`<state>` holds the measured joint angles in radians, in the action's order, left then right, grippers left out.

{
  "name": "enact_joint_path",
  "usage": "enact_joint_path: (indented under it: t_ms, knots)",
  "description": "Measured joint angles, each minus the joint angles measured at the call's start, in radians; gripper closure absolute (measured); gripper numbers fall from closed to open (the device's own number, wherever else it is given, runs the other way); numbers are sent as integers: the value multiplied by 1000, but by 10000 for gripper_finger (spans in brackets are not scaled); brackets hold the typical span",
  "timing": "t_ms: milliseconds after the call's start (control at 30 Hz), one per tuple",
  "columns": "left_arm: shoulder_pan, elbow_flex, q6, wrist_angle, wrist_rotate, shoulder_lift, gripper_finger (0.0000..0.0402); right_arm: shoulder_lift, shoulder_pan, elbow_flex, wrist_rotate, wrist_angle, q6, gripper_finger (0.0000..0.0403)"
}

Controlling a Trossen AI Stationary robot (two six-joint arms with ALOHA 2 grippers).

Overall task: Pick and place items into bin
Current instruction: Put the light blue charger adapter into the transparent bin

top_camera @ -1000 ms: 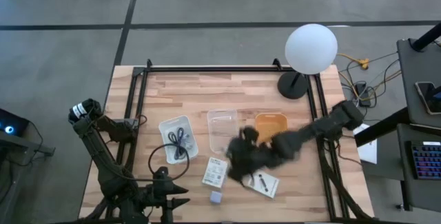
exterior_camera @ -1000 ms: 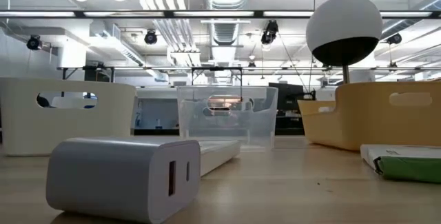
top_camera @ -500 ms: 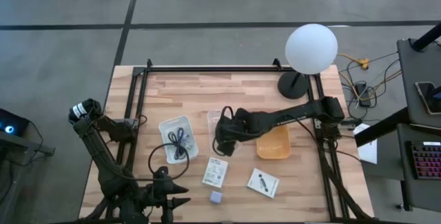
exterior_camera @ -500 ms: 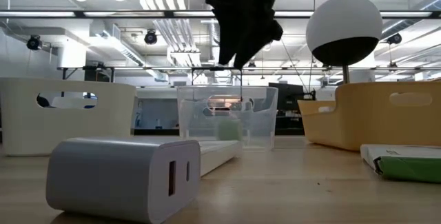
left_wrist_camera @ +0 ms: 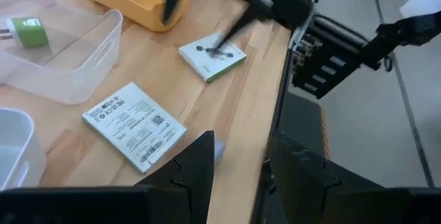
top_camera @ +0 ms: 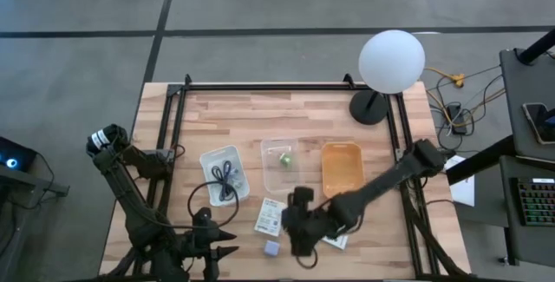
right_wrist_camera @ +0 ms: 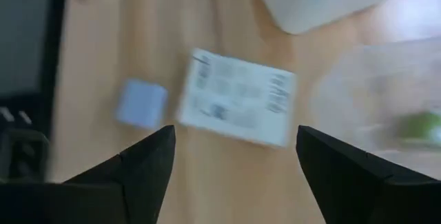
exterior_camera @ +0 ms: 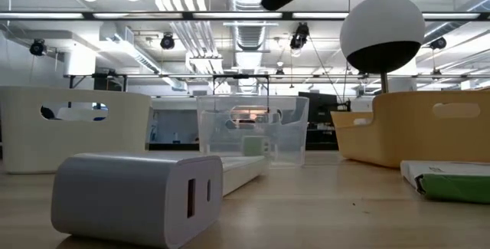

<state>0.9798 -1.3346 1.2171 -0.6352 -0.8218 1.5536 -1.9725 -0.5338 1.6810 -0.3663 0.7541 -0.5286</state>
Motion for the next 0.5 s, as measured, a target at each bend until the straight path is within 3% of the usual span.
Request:
enact_joint_path:
  t_ms: [233, 500]
  knots:
    - [-5, 46, 1, 1, 77, 0, 279, -163, -40, 89, 1, -108, -109, 131]
    - [-13, 150, 7, 67, 83, 0, 279, -385, -72, 374, -34, -13, -92, 121]
